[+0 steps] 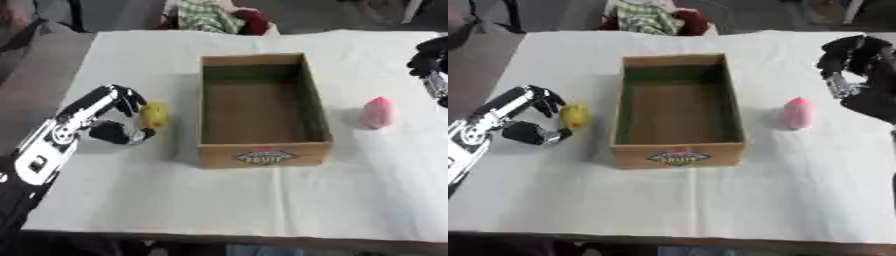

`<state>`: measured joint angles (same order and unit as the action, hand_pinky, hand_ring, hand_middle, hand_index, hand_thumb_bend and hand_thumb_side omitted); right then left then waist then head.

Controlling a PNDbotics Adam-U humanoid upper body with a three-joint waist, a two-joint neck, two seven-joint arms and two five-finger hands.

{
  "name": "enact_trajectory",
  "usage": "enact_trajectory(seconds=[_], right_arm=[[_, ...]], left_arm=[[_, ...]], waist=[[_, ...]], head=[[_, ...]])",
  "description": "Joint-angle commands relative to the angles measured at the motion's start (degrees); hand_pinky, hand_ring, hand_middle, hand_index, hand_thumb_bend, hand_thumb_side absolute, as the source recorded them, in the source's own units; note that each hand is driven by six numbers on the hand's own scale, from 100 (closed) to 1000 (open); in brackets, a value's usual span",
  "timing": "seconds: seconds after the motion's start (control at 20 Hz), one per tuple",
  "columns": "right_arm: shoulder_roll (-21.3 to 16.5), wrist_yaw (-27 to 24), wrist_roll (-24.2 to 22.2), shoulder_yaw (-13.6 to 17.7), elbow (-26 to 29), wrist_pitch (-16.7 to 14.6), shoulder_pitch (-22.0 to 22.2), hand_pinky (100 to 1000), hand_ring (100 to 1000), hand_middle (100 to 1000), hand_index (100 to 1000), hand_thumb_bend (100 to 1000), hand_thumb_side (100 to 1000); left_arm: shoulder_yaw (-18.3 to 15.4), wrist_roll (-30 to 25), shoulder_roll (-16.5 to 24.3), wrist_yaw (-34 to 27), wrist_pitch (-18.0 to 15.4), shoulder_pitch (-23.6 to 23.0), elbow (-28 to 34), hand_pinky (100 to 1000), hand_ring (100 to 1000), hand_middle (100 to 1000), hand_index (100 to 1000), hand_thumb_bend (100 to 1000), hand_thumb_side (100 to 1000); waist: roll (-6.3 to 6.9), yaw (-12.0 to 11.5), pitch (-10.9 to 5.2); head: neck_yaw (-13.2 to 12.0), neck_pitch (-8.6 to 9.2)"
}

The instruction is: Pick up objects on the table and place them in the box.

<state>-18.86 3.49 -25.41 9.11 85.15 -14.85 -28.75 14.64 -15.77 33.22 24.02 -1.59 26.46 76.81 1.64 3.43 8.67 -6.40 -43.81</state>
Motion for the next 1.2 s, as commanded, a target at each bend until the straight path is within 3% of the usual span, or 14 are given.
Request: enact_trajectory(seconds=[0.05,0.6,0.9,1.2], right_arm=[[-0.8,0.2,-0.1,0.0,0.5,-0.1,-1.0,605,636,572,714,100,258],[-0.6,0.1,-0.3,0.0,0.5,-0.1,-0.9,605,636,571,714,100,258],[-0.5,0.1,-0.4,0.0,0.6,0.0,-0.9,606,636,571,715,100,259],[-0.5,0.1,-0.4,0.1,0.6,0.0,-0.9,606,636,571,715,100,259]], left_arm=[[0.1,-0.7,1.1,1.5,-0.5,1.3,0.0,711,571,545,726,515,275],[-0.2,4.5,-0.2,5.8,1.1,2.8,-1.4,642,478,446,633,398,266],[-0.6,9.4,-1.2,9.4,3.0,3.7,-2.6,658,503,474,661,424,273],[-0.3,13.0,-1.4,14.0,2.5,4.0,-3.3,670,526,500,691,464,287]], waist=[[-0.03,0.0,-0.77],[0.02,0.2,-0.79],[0.12,0.3,-0.82],[0.19,0.4,-0.86]], head=[[-0.1,-0.31],[-0.1,-0.29],[-0.1,-0.31],[-0.1,-0.31]])
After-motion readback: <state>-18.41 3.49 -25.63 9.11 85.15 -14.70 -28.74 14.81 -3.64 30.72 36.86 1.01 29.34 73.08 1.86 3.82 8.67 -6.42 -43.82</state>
